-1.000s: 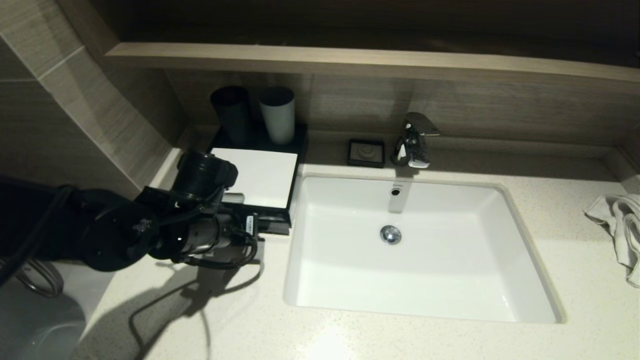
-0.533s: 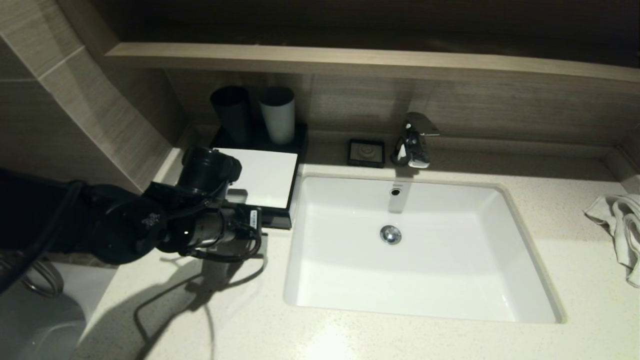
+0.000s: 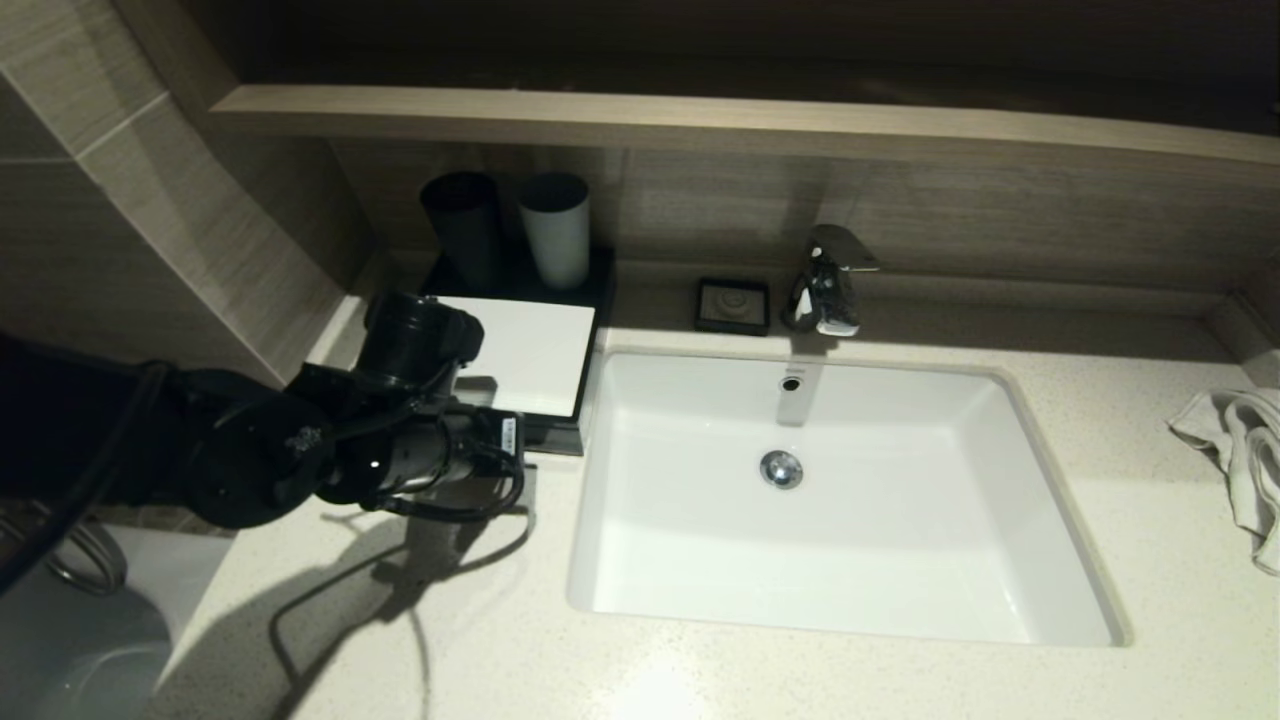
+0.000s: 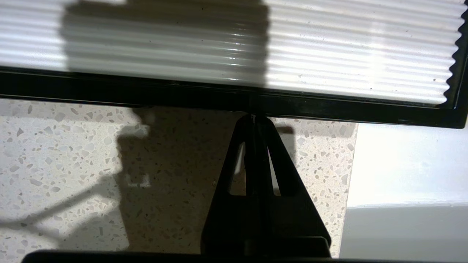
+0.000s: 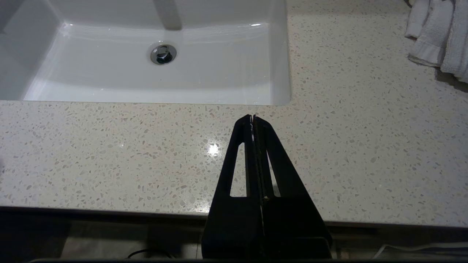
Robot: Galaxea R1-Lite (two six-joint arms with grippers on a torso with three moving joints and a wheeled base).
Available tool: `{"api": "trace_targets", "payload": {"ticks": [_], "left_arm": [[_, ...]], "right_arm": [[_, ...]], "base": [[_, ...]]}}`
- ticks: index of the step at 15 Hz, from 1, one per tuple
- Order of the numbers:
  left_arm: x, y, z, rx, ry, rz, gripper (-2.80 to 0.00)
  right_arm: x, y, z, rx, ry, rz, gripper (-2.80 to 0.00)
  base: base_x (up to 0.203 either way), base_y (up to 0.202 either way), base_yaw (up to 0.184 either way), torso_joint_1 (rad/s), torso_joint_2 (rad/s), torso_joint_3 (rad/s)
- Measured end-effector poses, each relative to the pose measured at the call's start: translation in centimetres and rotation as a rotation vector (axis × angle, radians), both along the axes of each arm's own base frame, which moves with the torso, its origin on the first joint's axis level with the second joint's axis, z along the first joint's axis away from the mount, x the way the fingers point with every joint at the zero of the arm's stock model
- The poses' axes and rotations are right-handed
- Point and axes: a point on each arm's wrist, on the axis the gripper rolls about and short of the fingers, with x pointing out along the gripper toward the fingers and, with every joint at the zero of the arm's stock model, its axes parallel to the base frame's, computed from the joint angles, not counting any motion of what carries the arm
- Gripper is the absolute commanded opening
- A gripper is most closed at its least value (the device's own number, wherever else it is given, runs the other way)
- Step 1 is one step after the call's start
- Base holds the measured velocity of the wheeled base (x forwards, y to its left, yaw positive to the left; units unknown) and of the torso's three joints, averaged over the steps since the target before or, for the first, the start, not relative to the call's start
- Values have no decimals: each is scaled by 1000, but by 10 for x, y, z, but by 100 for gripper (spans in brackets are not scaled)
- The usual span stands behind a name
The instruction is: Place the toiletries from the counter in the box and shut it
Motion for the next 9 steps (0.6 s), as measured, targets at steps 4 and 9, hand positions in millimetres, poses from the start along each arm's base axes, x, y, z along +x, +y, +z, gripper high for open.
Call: {"api": "trace_targets", "payload": {"ticks": [4,9], "left_arm": [[1,0,0,-3,-6,-1,-280],[2,-1,0,-12,-24,0,-280]], "right_arm": [[0,0,0,0,0,0,-280],[0,0,0,0,0,0,-280]], "base": [[0,0,0,0,0,0],[0,0,0,0,0,0]]}}
